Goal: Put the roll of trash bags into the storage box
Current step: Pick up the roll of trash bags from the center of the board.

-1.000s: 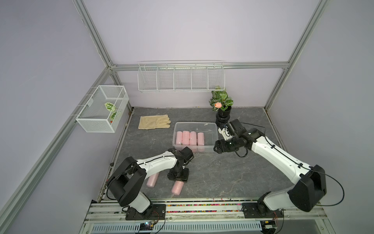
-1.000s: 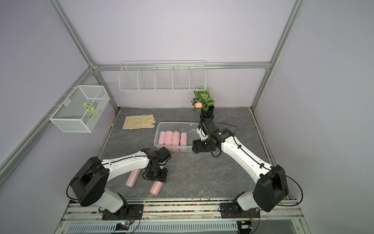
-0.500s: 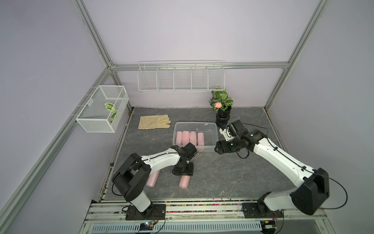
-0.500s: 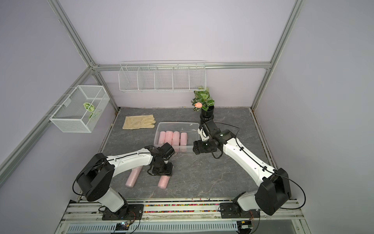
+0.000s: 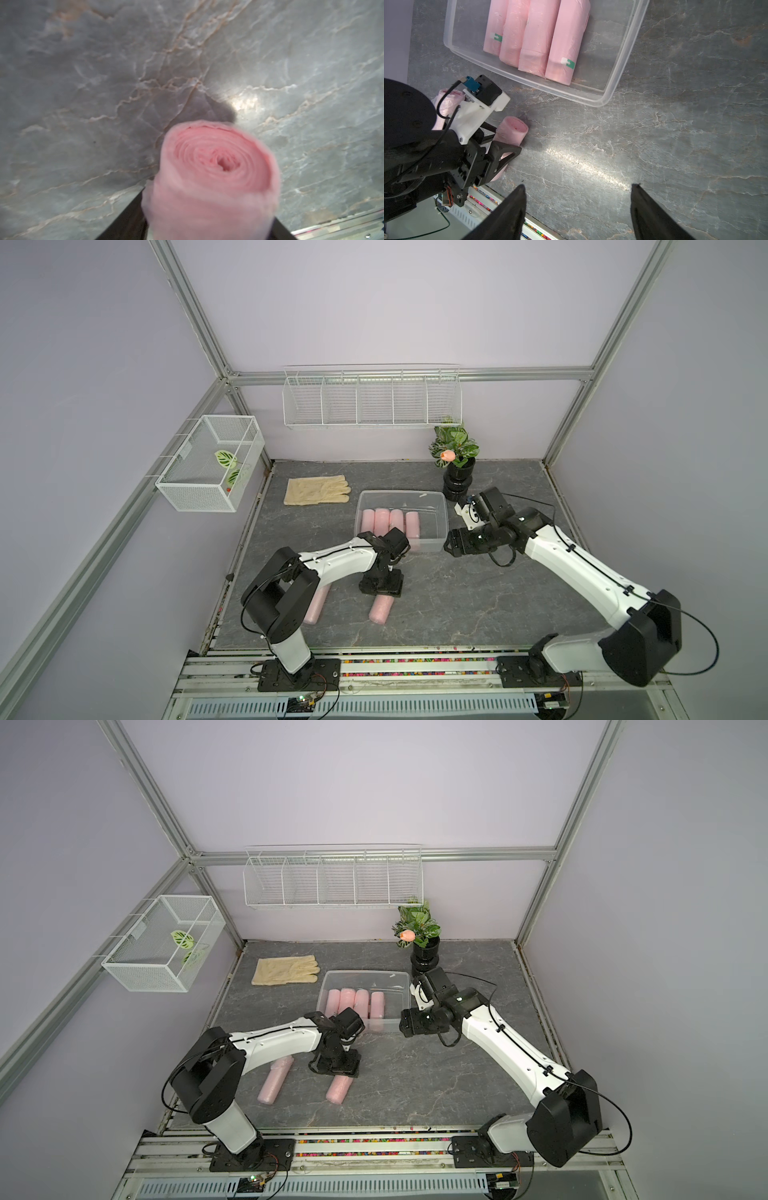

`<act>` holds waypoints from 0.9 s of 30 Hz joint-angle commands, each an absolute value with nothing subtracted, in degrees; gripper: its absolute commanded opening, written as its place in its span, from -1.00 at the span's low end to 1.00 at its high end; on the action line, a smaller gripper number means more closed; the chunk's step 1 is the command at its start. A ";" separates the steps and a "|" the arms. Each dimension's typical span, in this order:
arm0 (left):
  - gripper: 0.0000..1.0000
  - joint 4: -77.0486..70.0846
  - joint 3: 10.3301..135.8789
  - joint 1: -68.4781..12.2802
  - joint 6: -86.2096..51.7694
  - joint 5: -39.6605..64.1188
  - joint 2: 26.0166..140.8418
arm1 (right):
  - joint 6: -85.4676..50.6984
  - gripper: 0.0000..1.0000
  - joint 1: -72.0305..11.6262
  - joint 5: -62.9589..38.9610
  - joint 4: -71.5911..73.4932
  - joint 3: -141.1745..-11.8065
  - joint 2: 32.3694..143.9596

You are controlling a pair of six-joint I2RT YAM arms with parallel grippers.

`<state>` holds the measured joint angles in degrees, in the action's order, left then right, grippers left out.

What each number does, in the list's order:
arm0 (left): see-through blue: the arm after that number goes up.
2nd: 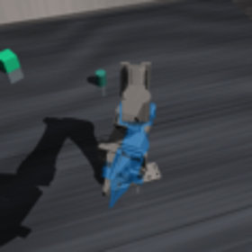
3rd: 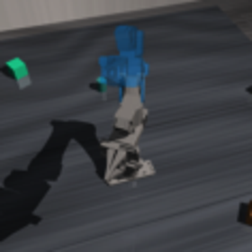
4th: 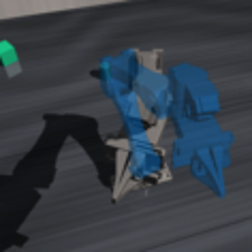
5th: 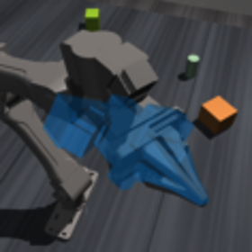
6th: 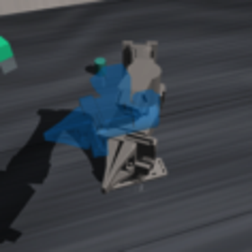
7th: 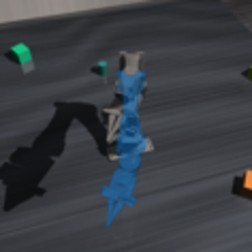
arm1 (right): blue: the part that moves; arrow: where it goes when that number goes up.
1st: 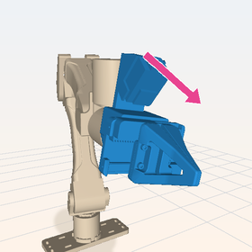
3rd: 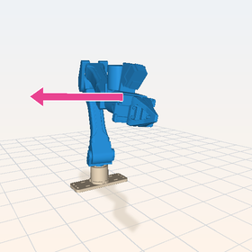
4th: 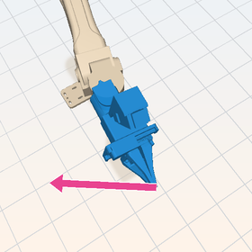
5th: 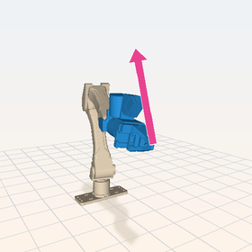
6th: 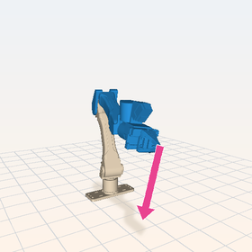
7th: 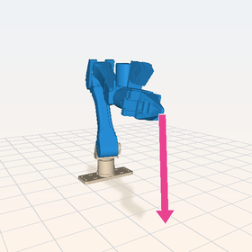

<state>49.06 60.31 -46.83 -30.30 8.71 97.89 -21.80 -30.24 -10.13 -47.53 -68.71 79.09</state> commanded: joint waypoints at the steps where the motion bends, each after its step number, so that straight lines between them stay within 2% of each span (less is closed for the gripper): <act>1: 0.38 53.71 63.30 -47.74 -26.65 6.25 99.31 | -22.22 0.61 -29.96 -9.71 -47.35 -67.63 78.25; 6: 0.30 55.53 64.77 -49.52 -24.20 4.44 101.88 | -22.19 0.61 -29.82 -9.76 -47.29 -67.41 78.05; 13: 0.28 55.68 64.18 -50.80 -23.37 4.13 102.64 | -22.41 0.61 -29.71 -9.49 -47.46 -67.06 77.65; 20: -0.02 54.79 63.98 -50.88 -24.93 4.15 102.65 | -22.43 0.61 -29.72 -9.32 -47.57 -66.97 77.35; 27: -0.03 54.14 64.64 -50.83 -26.67 3.96 100.25 | -22.50 0.61 -29.45 -8.81 -48.03 -66.71 76.41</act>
